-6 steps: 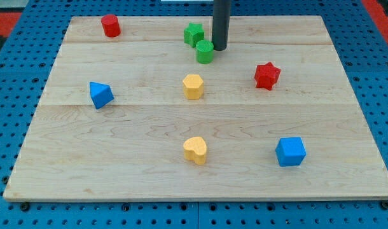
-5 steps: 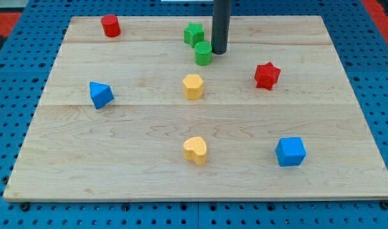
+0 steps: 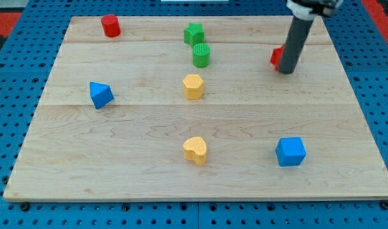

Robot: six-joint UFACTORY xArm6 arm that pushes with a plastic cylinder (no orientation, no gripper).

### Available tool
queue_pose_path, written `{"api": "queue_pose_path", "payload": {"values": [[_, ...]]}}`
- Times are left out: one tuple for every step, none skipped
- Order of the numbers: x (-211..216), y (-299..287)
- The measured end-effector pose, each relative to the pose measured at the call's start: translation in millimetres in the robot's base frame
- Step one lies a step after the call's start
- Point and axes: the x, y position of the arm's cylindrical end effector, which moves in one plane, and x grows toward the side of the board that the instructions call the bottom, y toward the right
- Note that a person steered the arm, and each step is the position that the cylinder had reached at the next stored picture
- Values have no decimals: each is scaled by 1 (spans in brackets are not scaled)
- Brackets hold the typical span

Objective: Push the red star parallel to the green star

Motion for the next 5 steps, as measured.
{"api": "queue_pose_path", "payload": {"values": [[-26,-2],[-35,-4],[-51,-4],[-26,22],[-42,51]]}}
